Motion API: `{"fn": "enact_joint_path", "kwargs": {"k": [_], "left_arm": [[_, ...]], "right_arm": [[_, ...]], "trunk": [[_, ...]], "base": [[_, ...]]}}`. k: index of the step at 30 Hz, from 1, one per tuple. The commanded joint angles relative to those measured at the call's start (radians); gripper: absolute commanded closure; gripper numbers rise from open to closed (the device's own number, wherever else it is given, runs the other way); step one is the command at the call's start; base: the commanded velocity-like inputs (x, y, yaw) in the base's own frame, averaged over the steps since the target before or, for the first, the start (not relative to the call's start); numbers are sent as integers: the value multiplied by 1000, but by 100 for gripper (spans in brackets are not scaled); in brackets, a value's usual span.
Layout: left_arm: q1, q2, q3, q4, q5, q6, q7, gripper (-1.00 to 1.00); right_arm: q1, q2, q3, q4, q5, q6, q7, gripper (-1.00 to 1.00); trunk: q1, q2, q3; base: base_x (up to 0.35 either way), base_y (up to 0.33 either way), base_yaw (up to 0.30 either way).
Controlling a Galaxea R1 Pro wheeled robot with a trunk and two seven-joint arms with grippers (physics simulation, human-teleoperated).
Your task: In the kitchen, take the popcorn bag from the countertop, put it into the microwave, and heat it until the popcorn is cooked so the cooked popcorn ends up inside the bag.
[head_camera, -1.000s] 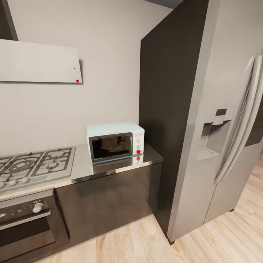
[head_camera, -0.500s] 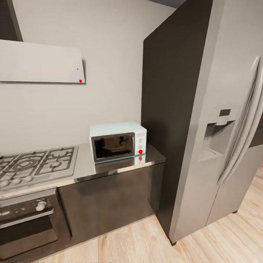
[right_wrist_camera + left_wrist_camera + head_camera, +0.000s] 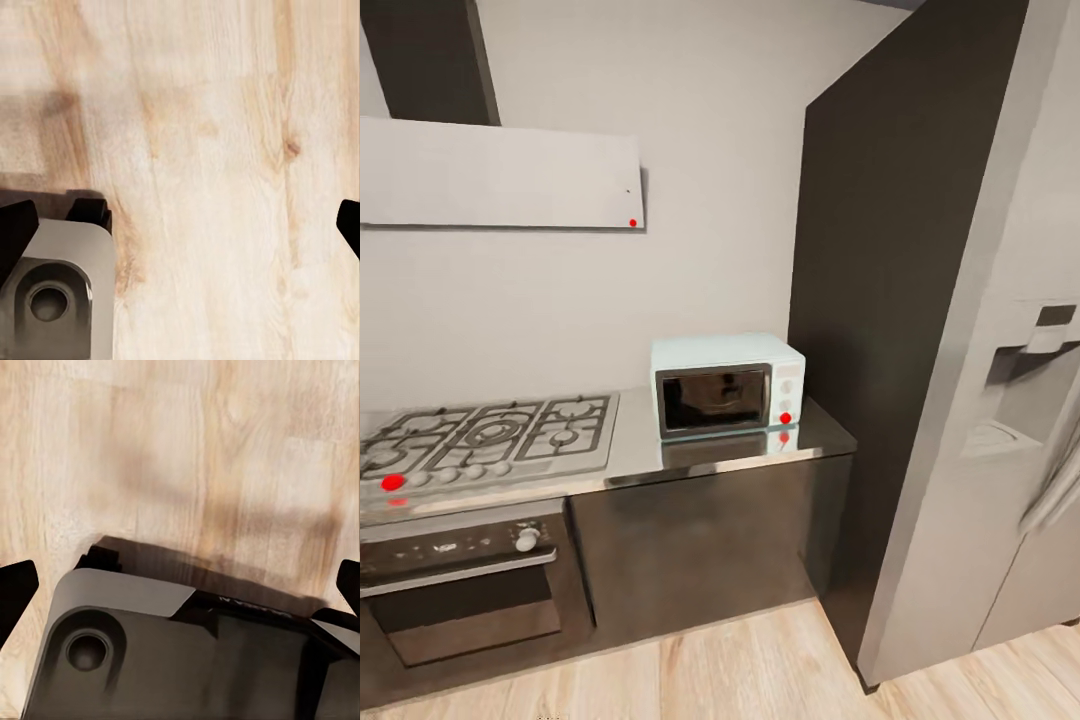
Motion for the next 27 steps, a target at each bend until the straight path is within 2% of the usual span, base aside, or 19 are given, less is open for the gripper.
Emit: {"fn": "enact_joint_path", "kwargs": {"k": [1, 27], "left_arm": [[-1, 1, -8, 0, 10, -7, -6, -100], [-1, 2, -10, -1, 11, -10, 3, -100]], "right_arm": [[-1, 12, -8, 1, 10, 2, 3, -100], [7, 16, -6, 1, 10, -9, 1, -100]], "trunk": [[0, -1, -1], [0, -1, -1]], "base": [[0, 0, 273], [0, 0, 273]]}}
